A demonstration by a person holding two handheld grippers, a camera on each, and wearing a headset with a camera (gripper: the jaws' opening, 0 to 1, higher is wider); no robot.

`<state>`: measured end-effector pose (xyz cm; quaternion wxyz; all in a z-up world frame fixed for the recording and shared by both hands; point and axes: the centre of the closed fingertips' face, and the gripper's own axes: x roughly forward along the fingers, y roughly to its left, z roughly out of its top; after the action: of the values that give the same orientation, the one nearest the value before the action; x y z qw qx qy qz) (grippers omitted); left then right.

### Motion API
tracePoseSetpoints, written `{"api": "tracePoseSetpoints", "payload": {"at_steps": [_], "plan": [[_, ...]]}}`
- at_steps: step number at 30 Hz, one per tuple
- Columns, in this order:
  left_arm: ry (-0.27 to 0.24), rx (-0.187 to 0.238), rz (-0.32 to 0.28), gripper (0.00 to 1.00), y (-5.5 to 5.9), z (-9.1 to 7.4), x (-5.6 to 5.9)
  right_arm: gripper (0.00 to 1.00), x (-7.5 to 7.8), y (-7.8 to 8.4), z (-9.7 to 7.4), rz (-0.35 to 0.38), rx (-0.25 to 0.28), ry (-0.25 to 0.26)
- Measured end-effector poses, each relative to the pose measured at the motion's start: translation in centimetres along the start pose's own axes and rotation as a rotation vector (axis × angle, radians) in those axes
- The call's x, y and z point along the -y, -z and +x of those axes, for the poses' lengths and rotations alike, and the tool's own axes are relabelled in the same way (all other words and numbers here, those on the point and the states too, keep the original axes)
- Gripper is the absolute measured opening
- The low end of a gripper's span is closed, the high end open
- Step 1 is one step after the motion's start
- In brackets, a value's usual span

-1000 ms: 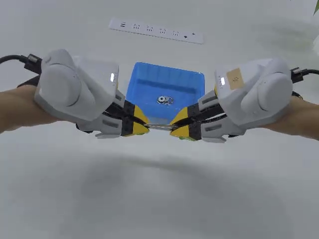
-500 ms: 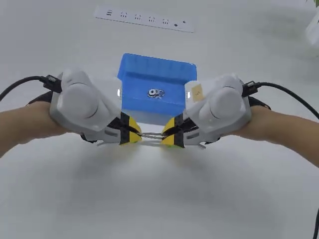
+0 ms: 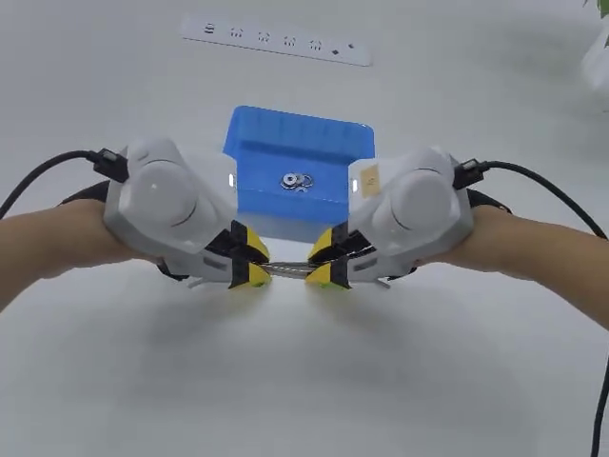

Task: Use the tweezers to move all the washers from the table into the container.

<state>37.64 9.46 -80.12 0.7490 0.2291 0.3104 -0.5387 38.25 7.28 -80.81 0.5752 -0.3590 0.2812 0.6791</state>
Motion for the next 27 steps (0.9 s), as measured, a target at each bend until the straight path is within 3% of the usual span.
{"api": "tracePoseSetpoints", "payload": {"at_steps": [5, 9, 11, 13, 15, 18, 20, 23, 25, 27], "plan": [[-0.025, -0.006, -0.011, 0.15, 0.1, 0.0, -0.2, 0.17, -0.4, 0.0, -0.1, 0.011, 0.001, 0.001], [-0.075, -0.004, -0.054, 0.16, 0.2, -0.4, -0.4, 0.18, -0.4, -0.1, -0.1, 0.043, 0.017, 0.033], [-0.095, -0.007, -0.059, 0.20, 0.4, -0.8, -0.4, 0.26, 0.3, -0.2, -0.3, 0.043, 0.027, 0.094], [-0.123, 0.012, -0.087, 0.22, 0.4, -1.5, -0.3, 0.30, 0.4, 0.1, -0.6, 0.074, 0.030, 0.113], [-0.157, 0.027, -0.114, 0.24, 0.9, -2.5, -0.3, 0.29, 0.7, -0.1, -1.1, 0.143, 0.082, 0.159], [-0.227, 0.020, -0.156, 0.29, 2.7, -4.0, -0.4, 0.29, 1.2, -0.6, -2.8, 0.300, 0.193, 0.235], [-0.284, 0.038, -0.209, 0.32, 3.8, -5.5, -0.2, 0.29, 1.3, -0.7, -4.0, 0.363, 0.250, 0.280], [-0.354, 0.124, -0.297, 0.41, 4.1, -8.0, 0.4, 0.32, 1.5, -0.6, -6.9, 0.469, 0.361, 0.385], [-0.371, 0.172, -0.313, 0.49, 3.9, -9.2, 0.9, 0.34, 1.3, -0.6, -8.9, 0.518, 0.429, 0.437], [-0.368, 0.210, -0.325, 0.55, 3.4, -10.4, 2.0, 0.35, 0.8, -0.3, -10.2, 0.528, 0.449, 0.468]]}}
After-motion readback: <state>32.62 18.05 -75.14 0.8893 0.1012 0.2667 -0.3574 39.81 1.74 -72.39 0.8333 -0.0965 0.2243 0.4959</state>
